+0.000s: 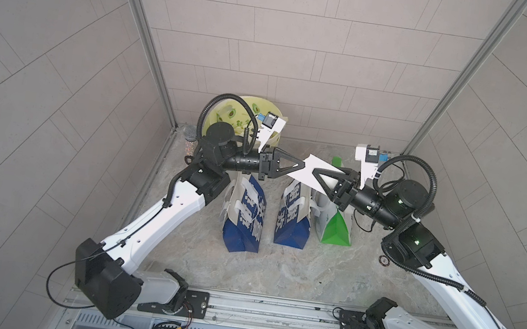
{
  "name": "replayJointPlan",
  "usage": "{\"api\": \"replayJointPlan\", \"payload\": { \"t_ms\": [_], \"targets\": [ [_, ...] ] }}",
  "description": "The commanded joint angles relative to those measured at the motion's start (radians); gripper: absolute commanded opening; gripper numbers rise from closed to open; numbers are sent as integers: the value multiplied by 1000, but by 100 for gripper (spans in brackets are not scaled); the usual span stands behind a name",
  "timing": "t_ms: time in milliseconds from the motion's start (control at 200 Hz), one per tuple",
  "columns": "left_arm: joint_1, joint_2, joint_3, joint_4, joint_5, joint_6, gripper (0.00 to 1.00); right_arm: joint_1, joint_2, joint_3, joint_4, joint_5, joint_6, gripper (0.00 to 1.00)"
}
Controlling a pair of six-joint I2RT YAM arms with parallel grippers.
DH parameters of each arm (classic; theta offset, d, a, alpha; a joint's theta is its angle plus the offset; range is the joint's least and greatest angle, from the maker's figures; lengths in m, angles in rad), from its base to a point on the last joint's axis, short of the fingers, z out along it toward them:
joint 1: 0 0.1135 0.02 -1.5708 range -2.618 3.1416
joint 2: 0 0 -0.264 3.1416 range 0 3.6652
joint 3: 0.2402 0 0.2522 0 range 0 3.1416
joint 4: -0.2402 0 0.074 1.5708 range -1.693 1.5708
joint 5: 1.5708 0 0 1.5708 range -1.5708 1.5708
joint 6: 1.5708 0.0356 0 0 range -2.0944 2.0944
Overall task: Shred takeout receipts and throw away
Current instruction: Shred the takeout receipt.
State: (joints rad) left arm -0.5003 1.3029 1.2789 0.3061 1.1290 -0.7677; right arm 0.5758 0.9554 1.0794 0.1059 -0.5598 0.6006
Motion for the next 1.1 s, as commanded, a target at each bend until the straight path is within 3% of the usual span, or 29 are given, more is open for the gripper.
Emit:
{"api": "replayJointPlan", "payload": {
  "t_ms": [0,305,595,670,700,740,761,836,926,1096],
  "targets": [
    [0,-24,-12,46,5,9,0,2,-30,-2,27,33,25,27],
    [0,-18,-21,44,12,13,0,2,-41,-2,25,56,19,30],
    [0,-11,-24,33,13,17,0,1,-37,4,1,43,-5,0],
    [0,-10,-22,33,11,15,0,2,-31,9,0,29,-10,0],
    [0,-8,-20,34,4,13,10,1,-25,13,-2,21,-12,0],
    [0,-7,-15,32,-14,7,42,3,-19,19,-6,8,-18,0],
    [0,-7,-12,31,-26,4,51,2,-14,22,-7,-1,-18,0],
    [-1,0,1,56,-55,-13,61,3,6,29,7,-36,-3,0],
    [-6,24,18,132,-56,-59,60,3,27,29,36,-63,22,0],
    [-11,71,52,240,5,-150,37,3,51,29,80,-71,46,0]
  ]
}}
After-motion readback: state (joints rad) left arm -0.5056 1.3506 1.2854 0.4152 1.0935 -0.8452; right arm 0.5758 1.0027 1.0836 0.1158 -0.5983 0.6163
